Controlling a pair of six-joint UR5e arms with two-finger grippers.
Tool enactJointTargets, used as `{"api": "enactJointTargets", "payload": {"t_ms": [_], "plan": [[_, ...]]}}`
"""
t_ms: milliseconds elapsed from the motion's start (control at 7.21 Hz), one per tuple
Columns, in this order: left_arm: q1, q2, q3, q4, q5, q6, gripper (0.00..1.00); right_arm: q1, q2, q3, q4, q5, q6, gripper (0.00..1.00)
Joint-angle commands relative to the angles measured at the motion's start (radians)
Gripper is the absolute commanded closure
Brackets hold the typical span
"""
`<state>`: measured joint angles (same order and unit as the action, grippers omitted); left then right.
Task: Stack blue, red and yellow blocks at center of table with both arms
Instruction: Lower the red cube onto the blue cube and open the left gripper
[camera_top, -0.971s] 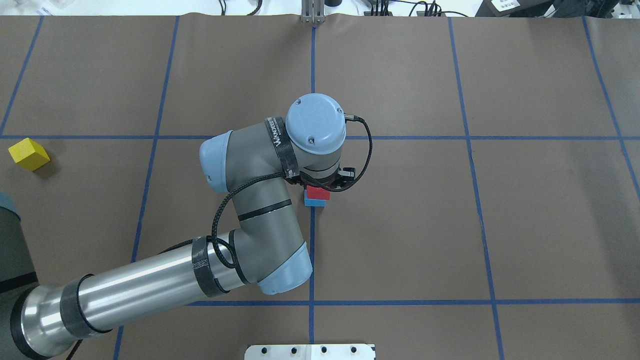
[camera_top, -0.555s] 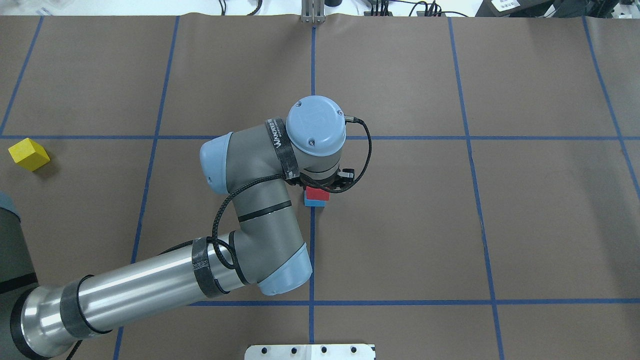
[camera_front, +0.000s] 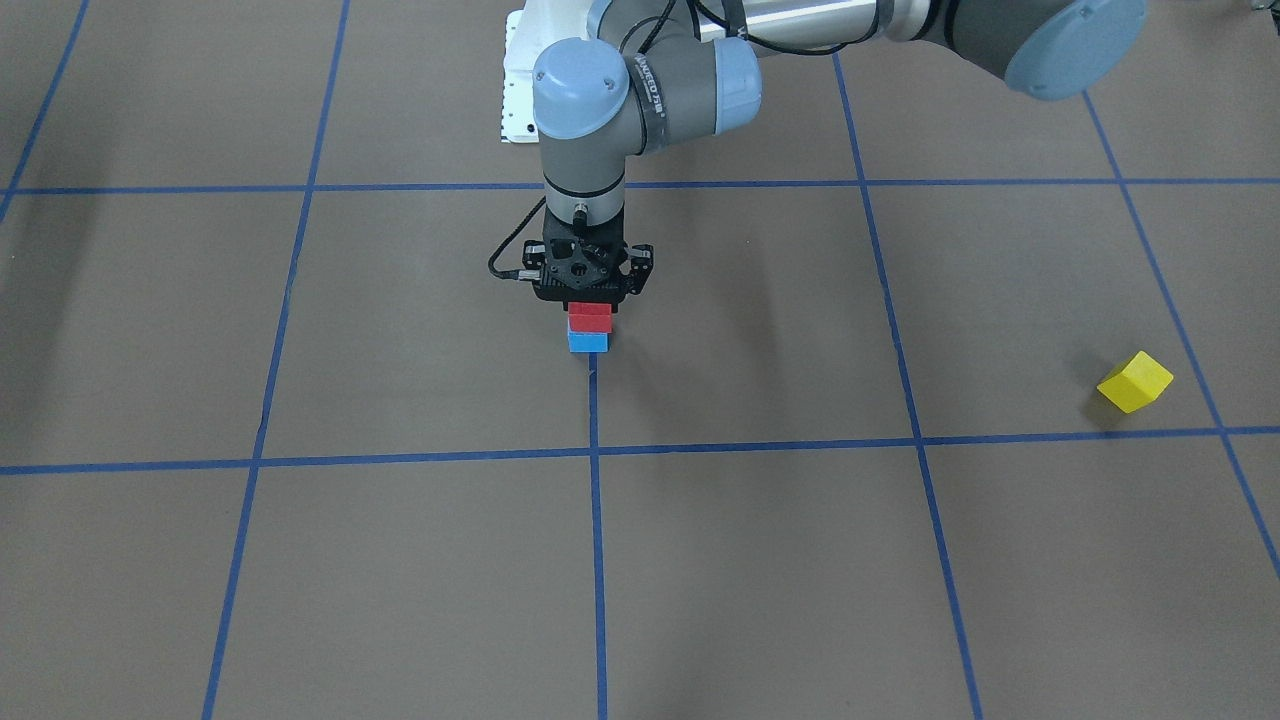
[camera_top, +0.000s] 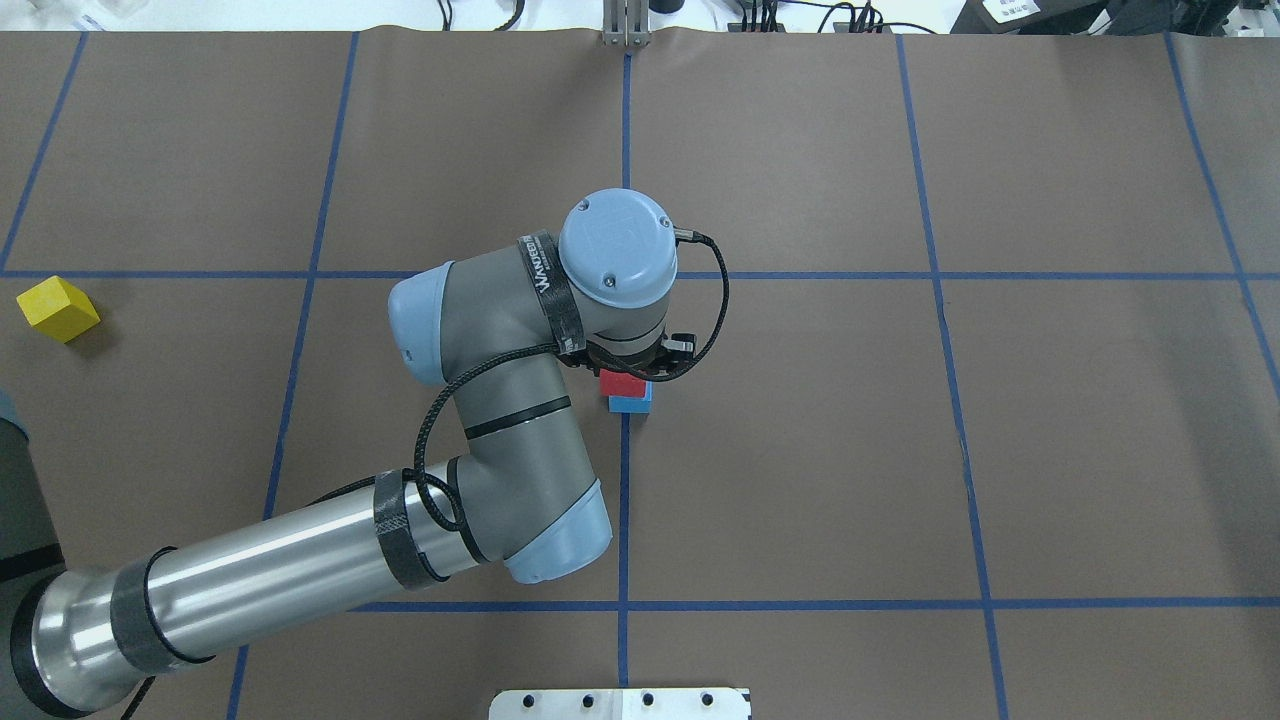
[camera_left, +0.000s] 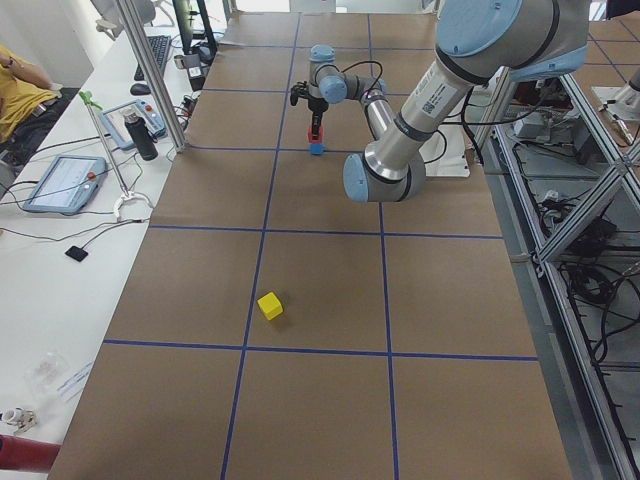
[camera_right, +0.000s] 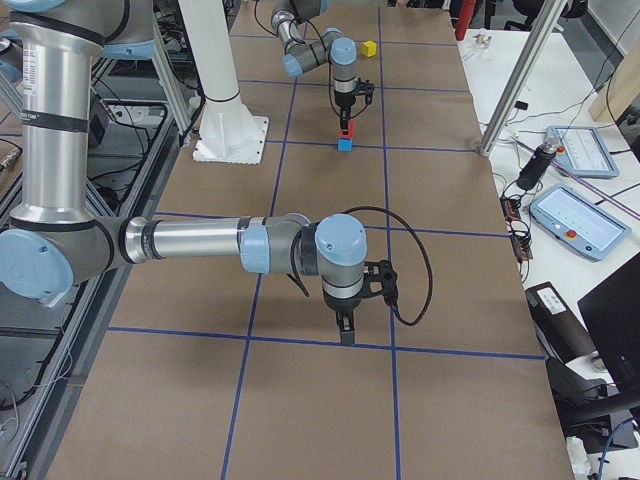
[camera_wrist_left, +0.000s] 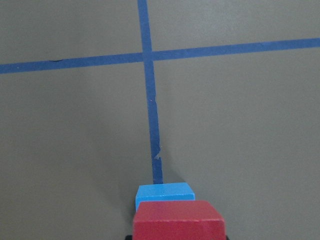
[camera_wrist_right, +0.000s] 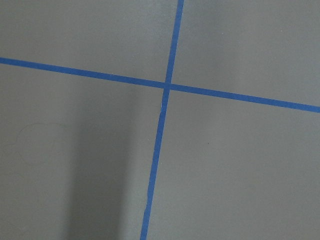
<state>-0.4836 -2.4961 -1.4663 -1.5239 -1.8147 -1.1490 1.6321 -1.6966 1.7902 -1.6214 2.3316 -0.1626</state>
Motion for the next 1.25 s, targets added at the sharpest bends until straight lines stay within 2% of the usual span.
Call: {"api": "enactJointTargets", "payload": {"t_ms": [0,555,833,1110], "plan": [[0.002,0.005,0.000,-0.001,-0.001,-0.005,0.97,0.000,0.000,0.000,0.000,0.000,0.000,0.00],[0.003,-0.001,-0.002,-0.007,-0.002,-0.008,0.96,0.000,0.000,0.000,0.000,0.000,0.000,0.00],[0.003,-0.001,-0.002,-0.009,-0.001,-0.008,0.93,0.000,0.000,0.000,0.000,0.000,0.000,0.00],[0.005,-0.001,0.000,-0.012,-0.002,-0.006,0.85,0.000,0.000,-0.002,0.000,0.000,0.000,0.00]]}}
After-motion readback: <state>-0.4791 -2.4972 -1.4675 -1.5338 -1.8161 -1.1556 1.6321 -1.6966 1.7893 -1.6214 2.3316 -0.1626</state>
